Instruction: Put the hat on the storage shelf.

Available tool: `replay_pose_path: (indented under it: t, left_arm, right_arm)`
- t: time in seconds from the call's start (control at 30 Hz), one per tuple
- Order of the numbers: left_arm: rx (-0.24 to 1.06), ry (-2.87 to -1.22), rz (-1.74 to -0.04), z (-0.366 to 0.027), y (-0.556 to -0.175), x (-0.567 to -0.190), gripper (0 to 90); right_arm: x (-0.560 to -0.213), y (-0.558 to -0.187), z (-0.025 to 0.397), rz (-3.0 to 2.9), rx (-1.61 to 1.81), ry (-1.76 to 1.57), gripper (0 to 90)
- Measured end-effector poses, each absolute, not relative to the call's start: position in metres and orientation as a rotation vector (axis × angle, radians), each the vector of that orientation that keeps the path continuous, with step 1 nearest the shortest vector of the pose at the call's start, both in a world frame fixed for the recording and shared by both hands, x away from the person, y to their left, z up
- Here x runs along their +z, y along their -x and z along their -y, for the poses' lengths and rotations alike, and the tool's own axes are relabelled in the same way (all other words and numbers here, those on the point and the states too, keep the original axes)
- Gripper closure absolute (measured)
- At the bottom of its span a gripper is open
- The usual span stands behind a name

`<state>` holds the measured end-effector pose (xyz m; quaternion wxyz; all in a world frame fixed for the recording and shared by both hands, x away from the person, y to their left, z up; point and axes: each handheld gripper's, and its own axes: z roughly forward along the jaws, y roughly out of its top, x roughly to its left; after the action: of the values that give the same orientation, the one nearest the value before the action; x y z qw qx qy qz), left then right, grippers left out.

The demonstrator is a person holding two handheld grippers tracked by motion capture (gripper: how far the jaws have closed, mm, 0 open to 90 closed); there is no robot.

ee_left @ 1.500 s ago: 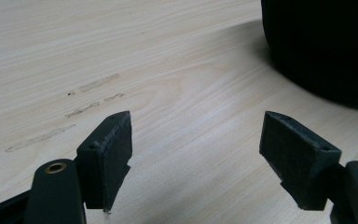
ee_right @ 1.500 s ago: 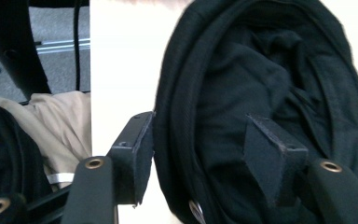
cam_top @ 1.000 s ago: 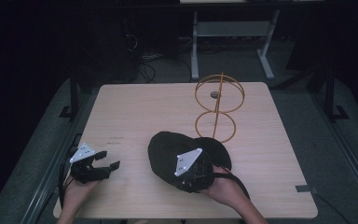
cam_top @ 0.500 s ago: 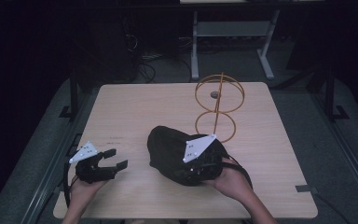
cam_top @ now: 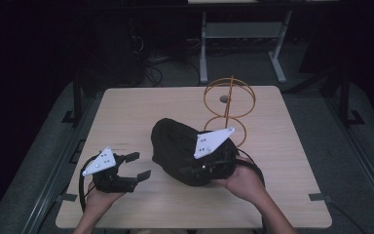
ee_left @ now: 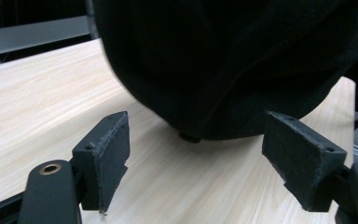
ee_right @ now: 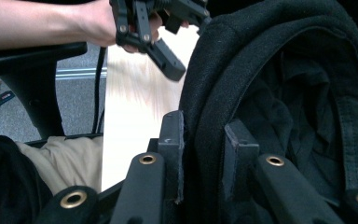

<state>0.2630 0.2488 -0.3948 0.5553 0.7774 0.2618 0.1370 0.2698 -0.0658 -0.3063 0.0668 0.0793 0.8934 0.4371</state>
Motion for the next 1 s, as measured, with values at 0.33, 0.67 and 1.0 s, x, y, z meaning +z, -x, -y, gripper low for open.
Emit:
replay_pose_path:
  t: [0.33,0.67,1.0]
  left_arm:
    - [0.393,-1.824,-0.555,-0.219,-0.278,-0.389,22.2]
    - [0.301,-1.818,-0.541,-0.214,-0.287,-0.389,60.6]
    - [0.342,-1.817,-0.489,-0.217,-0.288,-0.370,86.4]
  right_arm:
    - [-0.287,-0.269,0.064,-2.673,1.351,-0.212,72.6]
    - [-0.282,-0.268,0.057,-2.689,1.374,-0.167,72.9]
    - [-0.281,-0.272,0.073,-2.660,1.465,-0.222,72.9]
